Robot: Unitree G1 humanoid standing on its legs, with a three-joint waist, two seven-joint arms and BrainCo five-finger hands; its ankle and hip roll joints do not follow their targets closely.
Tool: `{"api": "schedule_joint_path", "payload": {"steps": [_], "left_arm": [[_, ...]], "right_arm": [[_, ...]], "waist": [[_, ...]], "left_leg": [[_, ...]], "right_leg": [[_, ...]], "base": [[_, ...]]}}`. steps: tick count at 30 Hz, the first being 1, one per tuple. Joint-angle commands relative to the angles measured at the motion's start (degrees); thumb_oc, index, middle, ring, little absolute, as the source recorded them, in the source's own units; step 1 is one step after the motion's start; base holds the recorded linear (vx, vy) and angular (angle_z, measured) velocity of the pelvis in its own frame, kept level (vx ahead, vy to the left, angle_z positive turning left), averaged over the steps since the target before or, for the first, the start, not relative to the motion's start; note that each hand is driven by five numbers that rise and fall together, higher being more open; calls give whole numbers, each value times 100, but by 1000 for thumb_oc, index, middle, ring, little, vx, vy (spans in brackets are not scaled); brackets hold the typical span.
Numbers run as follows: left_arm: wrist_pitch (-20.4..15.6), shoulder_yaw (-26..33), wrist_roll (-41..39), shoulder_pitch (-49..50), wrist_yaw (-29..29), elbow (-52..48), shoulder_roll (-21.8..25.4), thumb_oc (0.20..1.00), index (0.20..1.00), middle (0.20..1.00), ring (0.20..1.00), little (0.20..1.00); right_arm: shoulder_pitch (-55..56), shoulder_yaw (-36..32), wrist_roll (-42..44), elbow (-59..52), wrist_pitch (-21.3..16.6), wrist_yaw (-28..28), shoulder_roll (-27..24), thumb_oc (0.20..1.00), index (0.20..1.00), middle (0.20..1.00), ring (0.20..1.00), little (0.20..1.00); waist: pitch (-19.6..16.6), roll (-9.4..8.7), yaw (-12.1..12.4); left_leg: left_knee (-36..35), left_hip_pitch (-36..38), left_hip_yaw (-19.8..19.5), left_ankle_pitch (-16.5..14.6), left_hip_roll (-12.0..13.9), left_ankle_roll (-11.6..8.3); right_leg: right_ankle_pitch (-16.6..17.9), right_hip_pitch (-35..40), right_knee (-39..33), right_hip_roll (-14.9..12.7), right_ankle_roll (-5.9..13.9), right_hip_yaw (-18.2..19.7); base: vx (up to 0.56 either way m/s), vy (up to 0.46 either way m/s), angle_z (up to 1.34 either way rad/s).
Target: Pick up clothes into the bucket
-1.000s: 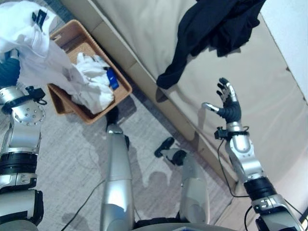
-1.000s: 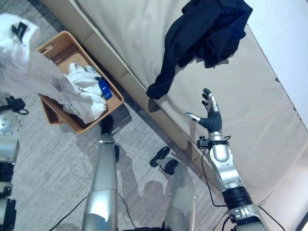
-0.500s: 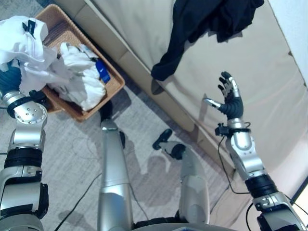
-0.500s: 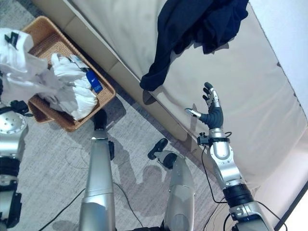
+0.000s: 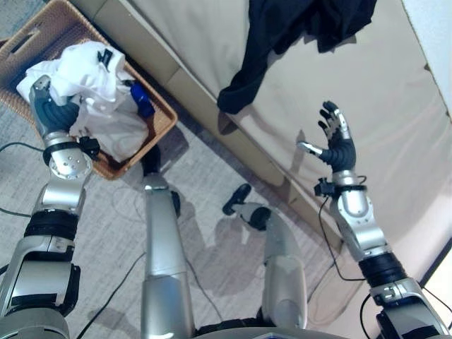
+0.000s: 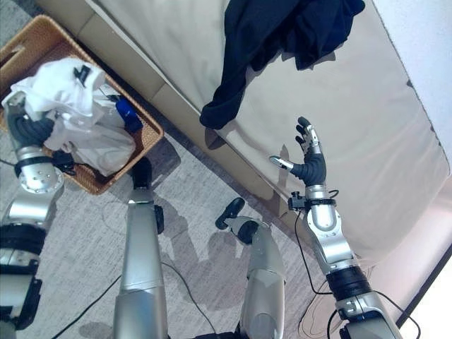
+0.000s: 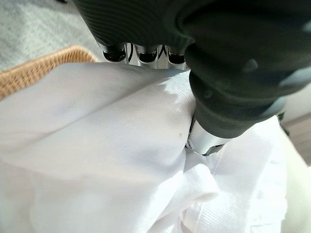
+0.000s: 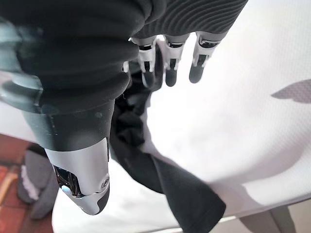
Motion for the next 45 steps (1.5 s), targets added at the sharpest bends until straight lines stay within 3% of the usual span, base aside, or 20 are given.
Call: {"api": "schedule_joint_path", "payload": {"steps": [1,9,12,19,20,21,31,35,42,45], "left_arm": [[77,-95,183,-311,-297,57,109,200,200,200,200,200],[223,-58,433,-473,-142,251,132,200,200,200,200,200],[450,-10,534,-630,54,657,170,200,200,200,200,200],[474,63,222,-800,82,829,118,200,200,200,200,200],[471,86,186,-798,108,847,97,693,693,693,693,693],[468,87,183,-799,109,850,98,1000,1000,1000,1000,1000],[488,270,-270,-824,169,1016,-37,1000,1000,1000,1000,1000],[35,623,-1287,-639,362,441,-581,1000,1000,1000,1000,1000],[-579,861,-1818,52,627,-1135,-1512,1000,1000,1000,1000,1000],[-632,859,-1775,192,707,-1565,-1701,1000,1000,1000,1000,1000]], "right_arm": [[25,-470,-29,-325,-109,71,-183,1000,1000,1000,1000,1000],[101,-555,-30,-432,-99,145,-193,1000,1000,1000,1000,1000],[150,-531,-37,-456,-92,161,-187,1000,1000,1000,1000,1000],[192,-505,-20,-536,-66,164,-179,1000,1000,1000,1000,1000],[187,-492,-7,-529,-66,168,-172,1000,1000,1000,1000,1000],[185,-490,-5,-527,-66,169,-173,1000,1000,1000,1000,1000],[244,-453,45,-538,-40,174,-137,1000,1000,1000,1000,1000],[245,-381,30,-468,16,70,-36,1000,1000,1000,1000,1000],[272,-462,-40,-280,69,-133,31,1000,1000,1000,1000,1000],[295,-480,-120,-283,87,-185,7,1000,1000,1000,1000,1000]], "waist": [[-117,-112,135],[-231,-153,101],[-278,-192,73],[-325,-245,52],[-328,-255,49],[-328,-254,47],[-387,-269,29],[-403,-245,95],[-373,-157,281],[-342,-141,340]], "left_leg": [[363,177,259,-613,207,151],[287,159,242,-596,237,147],[279,158,229,-601,257,148],[244,188,239,-600,294,152],[242,184,244,-595,295,152],[241,184,245,-595,295,152],[183,274,279,-589,304,160],[57,486,303,-567,307,163],[-404,1056,455,-442,277,146],[-585,1311,512,-374,282,136]], "right_leg": [[584,-320,-115,-130,501,531],[596,-319,-196,-86,510,515],[600,-306,-230,-55,510,512],[645,-294,-257,-20,526,500],[652,-289,-264,-17,526,499],[653,-289,-265,-16,526,499],[698,-210,-341,30,539,482],[753,-48,-417,42,565,445],[905,408,-777,59,585,428],[967,596,-914,73,586,438]], "base": [[0,0,0],[0,0,0],[0,0,0],[-1,-2,-2],[0,-10,-5],[1,-9,-4],[0,0,0],[0,0,0],[-12,-4,1],[-11,-7,2]]}}
